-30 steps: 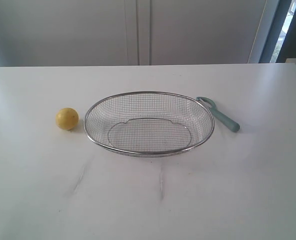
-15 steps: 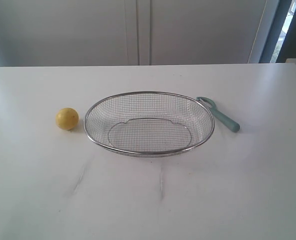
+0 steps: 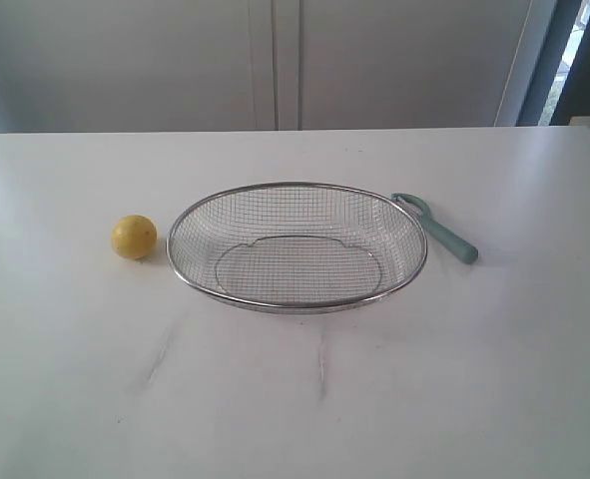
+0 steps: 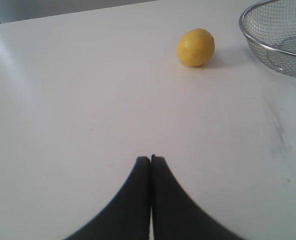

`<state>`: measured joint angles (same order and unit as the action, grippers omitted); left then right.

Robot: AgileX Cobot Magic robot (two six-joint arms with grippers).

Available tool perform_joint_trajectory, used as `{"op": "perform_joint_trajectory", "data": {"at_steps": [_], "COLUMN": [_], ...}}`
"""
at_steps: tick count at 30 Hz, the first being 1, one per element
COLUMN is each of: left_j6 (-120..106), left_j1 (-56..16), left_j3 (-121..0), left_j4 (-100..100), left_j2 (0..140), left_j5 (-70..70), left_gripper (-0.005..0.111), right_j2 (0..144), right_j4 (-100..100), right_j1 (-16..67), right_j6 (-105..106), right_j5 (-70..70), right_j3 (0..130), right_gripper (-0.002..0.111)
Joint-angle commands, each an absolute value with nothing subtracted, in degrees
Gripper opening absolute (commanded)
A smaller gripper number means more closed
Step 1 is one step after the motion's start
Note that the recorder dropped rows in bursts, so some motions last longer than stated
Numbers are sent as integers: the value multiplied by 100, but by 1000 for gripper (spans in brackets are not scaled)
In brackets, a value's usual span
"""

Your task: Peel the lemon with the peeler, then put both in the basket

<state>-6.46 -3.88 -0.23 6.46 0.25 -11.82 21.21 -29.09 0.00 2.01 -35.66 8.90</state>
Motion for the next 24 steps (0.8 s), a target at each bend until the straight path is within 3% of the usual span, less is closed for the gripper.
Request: {"op": "perform_joint_trajectory", "data": {"at_steps": [1,15,24], "left_j6": [-623,-623,-623], "left_j1": [-416,-416,-416], "left_j3": [0,0,0], "left_j4": [679,679,679], "left_j2": [0,0,0], "left_j5": [-1204,-1204,-1204], "left_gripper": [0,0,0], "right_j2": [3171,6684,7790], "right_j4": [-2374,-1992,-1425], "right_j1": [0,0,0], "right_j6": [487,1818,1818], "right_j5": [-2605,1888,2728], "right_j3": [1650,4651,5773], "right_gripper": [0,0,0]}}
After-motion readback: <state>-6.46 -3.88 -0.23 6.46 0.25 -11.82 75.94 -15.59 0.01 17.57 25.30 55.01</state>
